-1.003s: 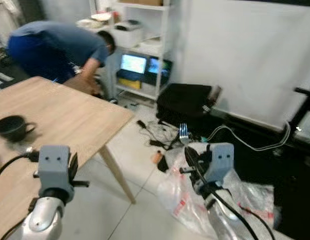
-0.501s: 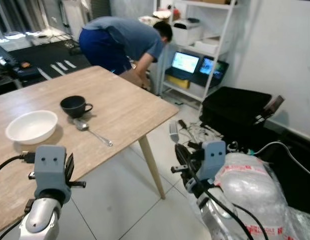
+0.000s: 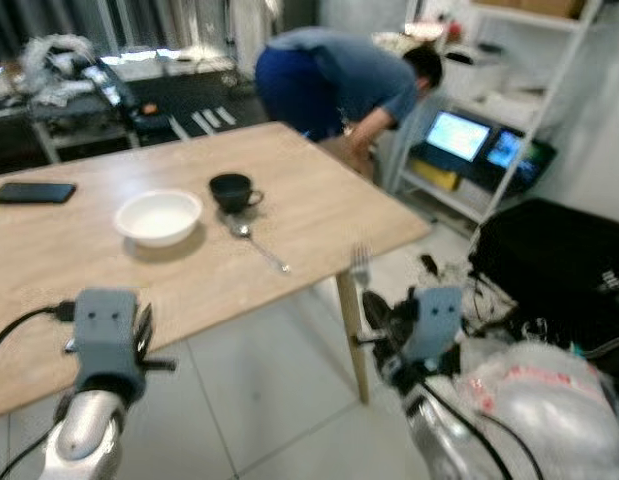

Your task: Setting the table

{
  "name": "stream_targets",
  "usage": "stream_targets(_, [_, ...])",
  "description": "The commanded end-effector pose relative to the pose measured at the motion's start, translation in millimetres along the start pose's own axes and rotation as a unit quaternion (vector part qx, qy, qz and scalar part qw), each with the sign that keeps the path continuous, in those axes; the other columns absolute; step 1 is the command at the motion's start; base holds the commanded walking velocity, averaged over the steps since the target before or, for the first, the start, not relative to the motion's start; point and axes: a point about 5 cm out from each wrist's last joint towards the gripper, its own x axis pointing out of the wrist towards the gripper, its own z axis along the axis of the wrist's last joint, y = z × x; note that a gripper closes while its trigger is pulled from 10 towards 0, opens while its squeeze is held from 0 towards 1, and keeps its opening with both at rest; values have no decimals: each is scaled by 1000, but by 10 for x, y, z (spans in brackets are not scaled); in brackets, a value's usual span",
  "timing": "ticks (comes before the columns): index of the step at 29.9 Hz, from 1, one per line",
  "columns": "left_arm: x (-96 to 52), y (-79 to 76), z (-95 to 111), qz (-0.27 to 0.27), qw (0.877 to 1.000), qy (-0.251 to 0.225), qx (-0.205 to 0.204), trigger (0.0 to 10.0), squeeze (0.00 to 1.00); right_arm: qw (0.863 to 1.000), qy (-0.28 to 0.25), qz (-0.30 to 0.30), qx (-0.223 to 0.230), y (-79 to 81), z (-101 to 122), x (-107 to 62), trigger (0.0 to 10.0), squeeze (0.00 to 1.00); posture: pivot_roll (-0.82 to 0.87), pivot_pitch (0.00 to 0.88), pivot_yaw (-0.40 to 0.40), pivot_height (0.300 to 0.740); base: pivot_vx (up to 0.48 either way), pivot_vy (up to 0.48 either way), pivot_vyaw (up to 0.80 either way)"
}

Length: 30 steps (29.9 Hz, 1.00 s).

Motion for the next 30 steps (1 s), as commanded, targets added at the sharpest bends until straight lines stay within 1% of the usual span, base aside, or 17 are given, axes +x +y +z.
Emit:
stream_targets(1, [-16,-5,-41,1,1000,9,4,10000,0,1000,9,-8,4,-36,-46,-36,10000,0,104,111,54,740,0,0,756])
stream_targets(14, [0,-8,-38,7,1000,7,0,10000,0,1000,5,-6,4,-41,-33,-22,10000,0,105,106,50,740,0,0,755])
stream_targets(17, [6,17,-45,18,1000,8,8,10000,0,1000,4,-9,10,-41,-30,-18,10000,0,105,107,50,740,427,0,0])
stream_targets(19, [15,35,-49,24,1000,10,4,10000,0,1000,1,-12,16,-46,-24,-18,10000,0,105,108,50,740,480,0,0])
stream_targets(30, [13,33,-48,22,1000,10,4,10000,0,999,-11,-12,34,-46,5,-32,10000,0,105,114,51,740,480,0,0])
